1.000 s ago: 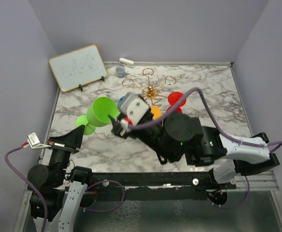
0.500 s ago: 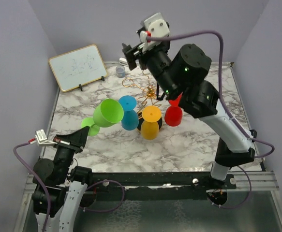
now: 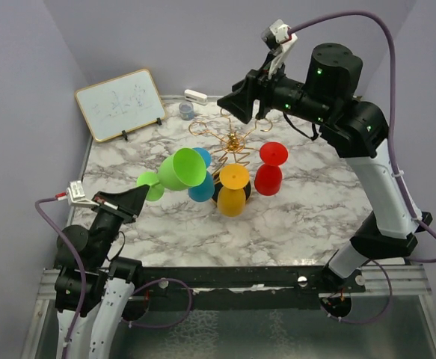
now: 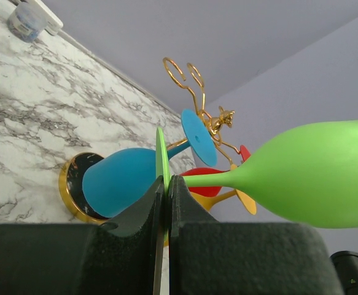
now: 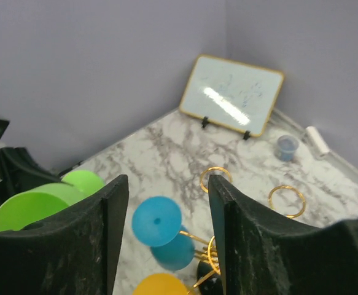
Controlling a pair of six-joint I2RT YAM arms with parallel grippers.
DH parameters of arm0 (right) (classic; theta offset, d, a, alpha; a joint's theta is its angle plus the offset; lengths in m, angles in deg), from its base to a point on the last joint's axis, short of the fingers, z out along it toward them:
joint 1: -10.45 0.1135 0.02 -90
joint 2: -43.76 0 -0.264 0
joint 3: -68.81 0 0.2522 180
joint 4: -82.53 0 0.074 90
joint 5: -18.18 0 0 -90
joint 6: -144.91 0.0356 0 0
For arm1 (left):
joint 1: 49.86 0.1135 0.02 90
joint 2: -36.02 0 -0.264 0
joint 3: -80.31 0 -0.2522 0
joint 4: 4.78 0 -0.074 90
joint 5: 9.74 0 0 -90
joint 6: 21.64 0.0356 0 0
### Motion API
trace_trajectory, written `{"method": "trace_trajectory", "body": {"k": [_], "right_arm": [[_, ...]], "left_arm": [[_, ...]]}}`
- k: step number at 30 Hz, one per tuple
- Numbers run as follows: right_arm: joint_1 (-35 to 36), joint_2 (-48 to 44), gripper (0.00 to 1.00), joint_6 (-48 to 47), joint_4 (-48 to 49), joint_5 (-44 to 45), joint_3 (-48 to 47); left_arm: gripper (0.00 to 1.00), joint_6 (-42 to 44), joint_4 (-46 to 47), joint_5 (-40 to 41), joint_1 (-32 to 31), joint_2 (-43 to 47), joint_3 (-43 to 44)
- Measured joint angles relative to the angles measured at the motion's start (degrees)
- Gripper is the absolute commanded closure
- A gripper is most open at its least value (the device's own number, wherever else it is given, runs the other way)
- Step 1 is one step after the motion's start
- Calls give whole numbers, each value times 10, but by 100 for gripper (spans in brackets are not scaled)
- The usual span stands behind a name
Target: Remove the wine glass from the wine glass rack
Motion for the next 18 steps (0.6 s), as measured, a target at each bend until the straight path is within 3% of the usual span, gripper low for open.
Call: {"method": "trace_trajectory", "body": {"k": [8,18], "right_arm": [[-16,-10,39,38,-21,-169,113],[-17,-24,41,54,-20,-221,178]], "left_arm": [[100,1,31,-24,0,-18,0],[100,11,57,-40,0,-70,0]]}}
